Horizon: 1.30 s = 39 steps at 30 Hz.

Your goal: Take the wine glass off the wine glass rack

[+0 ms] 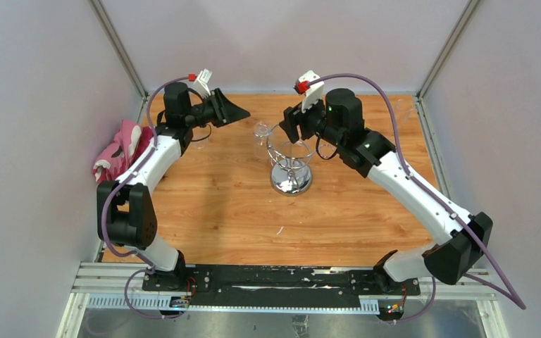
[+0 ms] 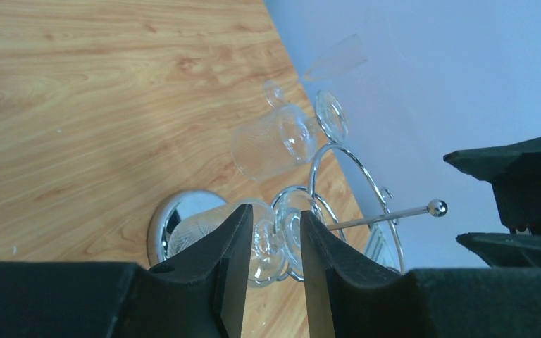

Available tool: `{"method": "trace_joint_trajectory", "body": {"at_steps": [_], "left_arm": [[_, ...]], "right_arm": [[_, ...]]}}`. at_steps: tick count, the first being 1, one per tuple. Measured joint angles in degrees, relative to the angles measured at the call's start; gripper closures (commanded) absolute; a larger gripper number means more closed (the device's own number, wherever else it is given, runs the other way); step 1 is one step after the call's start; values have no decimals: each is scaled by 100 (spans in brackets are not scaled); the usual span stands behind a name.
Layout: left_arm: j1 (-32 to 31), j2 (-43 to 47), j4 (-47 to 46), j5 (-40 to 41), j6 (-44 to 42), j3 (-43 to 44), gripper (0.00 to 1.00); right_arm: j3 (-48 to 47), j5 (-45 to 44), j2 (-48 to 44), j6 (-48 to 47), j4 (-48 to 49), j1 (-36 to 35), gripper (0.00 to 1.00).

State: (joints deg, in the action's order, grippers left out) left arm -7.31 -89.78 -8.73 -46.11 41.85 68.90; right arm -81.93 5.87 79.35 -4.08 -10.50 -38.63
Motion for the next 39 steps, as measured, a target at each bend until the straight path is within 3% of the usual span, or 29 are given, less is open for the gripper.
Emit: {"method": "trace_joint_trajectory", "body": {"at_steps": [12, 33, 39], "left_arm": [[0, -481, -63, -1165, -94, 129, 65], [-369, -562, -107, -1266, -138, 116, 66], [-380, -629, -125, -1270, -83, 46, 72]], "right_arm": [[291, -343, -605, 35, 487, 0, 36], [494, -468, -623, 122, 625, 0, 37], [531, -468, -623, 122, 704, 0, 37]]}}
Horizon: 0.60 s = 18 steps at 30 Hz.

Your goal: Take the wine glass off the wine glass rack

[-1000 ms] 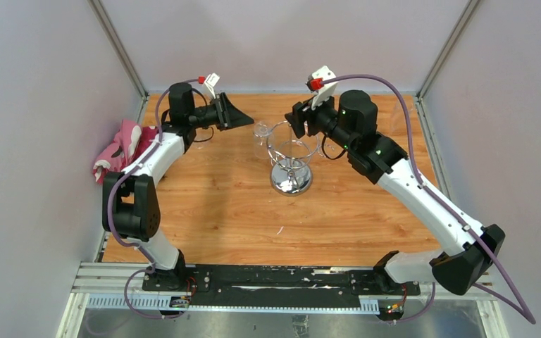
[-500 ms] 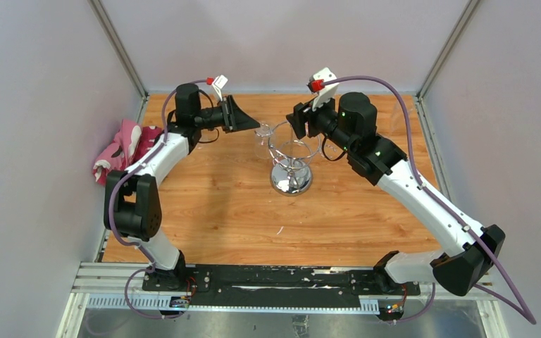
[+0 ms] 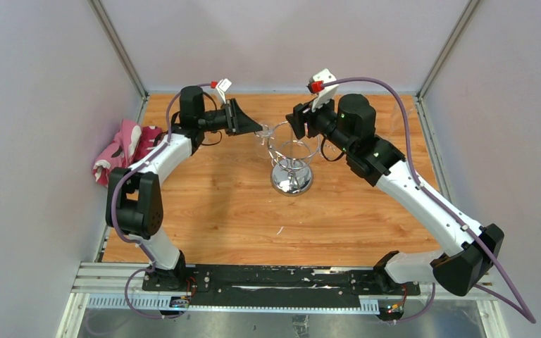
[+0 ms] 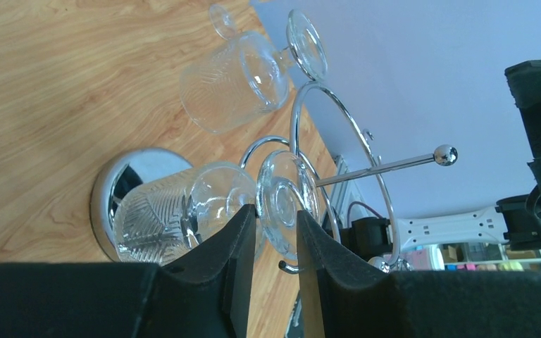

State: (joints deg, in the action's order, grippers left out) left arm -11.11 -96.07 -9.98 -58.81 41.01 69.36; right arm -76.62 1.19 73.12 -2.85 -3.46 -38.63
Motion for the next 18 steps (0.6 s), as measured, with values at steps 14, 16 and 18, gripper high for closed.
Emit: {"method": "trace_joint_trajectory", "body": {"at_steps": [14, 16, 18], "left_arm": [[4, 0, -81, 15, 479, -55, 100], [4, 0, -87, 17, 588, -61, 100], [4, 0, -85, 17, 717, -61, 100]], "right_arm": [[155, 7, -2, 35, 186, 0, 37], [170, 7, -2, 42, 240, 0, 37], [184, 9, -13, 52, 293, 0, 37]]}}
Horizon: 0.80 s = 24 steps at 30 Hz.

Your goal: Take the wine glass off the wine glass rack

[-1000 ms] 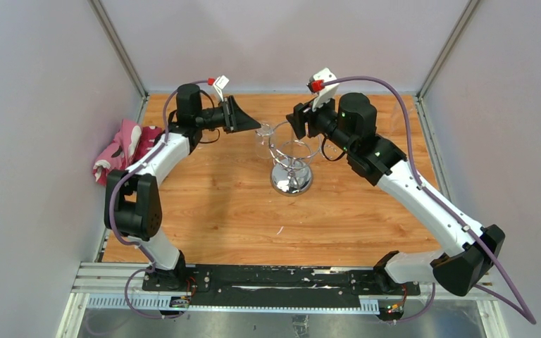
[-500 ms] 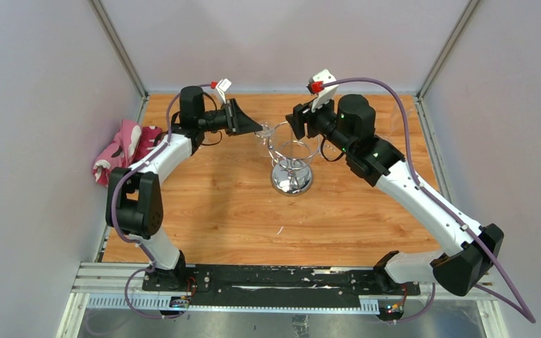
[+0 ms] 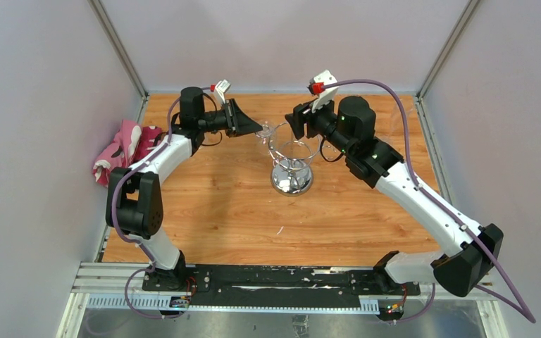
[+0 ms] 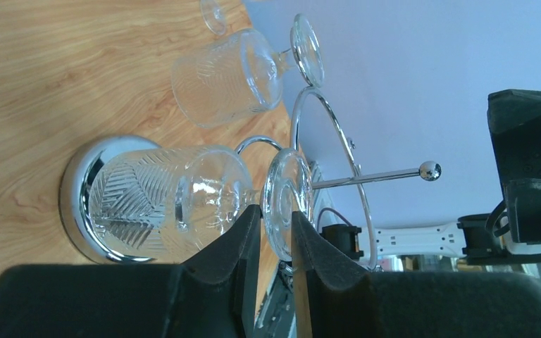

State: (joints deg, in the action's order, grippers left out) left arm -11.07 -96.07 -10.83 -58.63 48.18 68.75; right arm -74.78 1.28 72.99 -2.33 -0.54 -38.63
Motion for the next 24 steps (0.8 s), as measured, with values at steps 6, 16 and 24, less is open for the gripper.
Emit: {"method": "trace_joint_trajectory", "body": {"at_steps": [6, 16, 24], "left_arm": [[0, 9, 17, -17, 378, -20, 100], [-2, 42, 116, 48, 914, -20, 100], [22, 39, 127, 98, 1200, -20, 100]], "right_arm": [[162, 2, -116, 26, 136, 0, 36], [328, 9, -310, 46, 332, 0, 36], [352, 17, -313, 83, 361, 0, 35]]}}
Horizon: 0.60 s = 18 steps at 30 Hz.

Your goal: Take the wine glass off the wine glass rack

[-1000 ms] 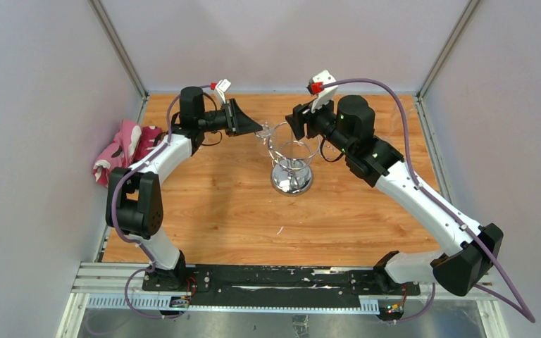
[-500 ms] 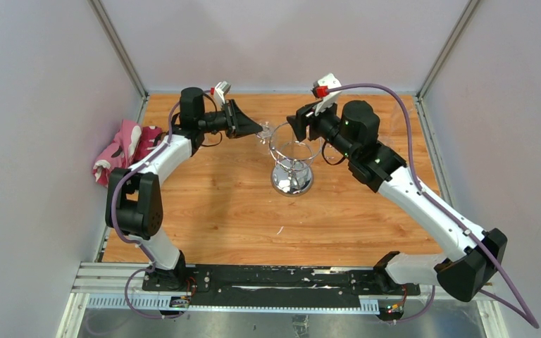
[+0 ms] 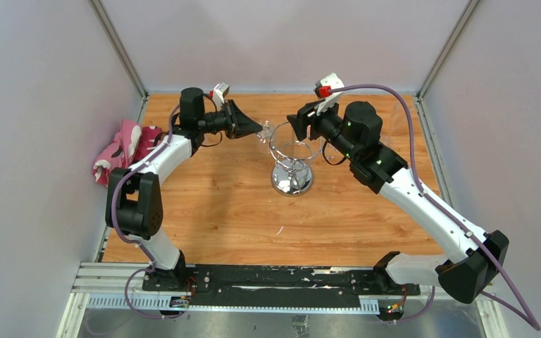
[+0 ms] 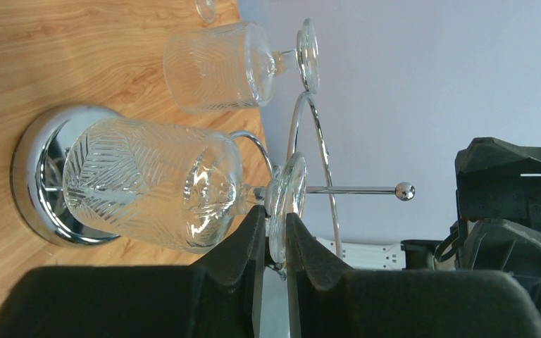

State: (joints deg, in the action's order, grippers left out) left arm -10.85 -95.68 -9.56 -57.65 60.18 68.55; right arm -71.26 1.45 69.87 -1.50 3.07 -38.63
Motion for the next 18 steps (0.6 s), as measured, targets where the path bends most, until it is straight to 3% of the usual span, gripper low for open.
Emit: {"method": "trace_joint_trajectory", "body": {"at_steps": [8, 18], "left_arm": [[92, 0, 72, -68, 28, 0, 98], [98, 39, 72, -79, 28, -22, 65]], "right_arm": [[24, 28, 0, 20, 37, 0, 35], [44, 136, 17, 42, 42, 0, 35]]}}
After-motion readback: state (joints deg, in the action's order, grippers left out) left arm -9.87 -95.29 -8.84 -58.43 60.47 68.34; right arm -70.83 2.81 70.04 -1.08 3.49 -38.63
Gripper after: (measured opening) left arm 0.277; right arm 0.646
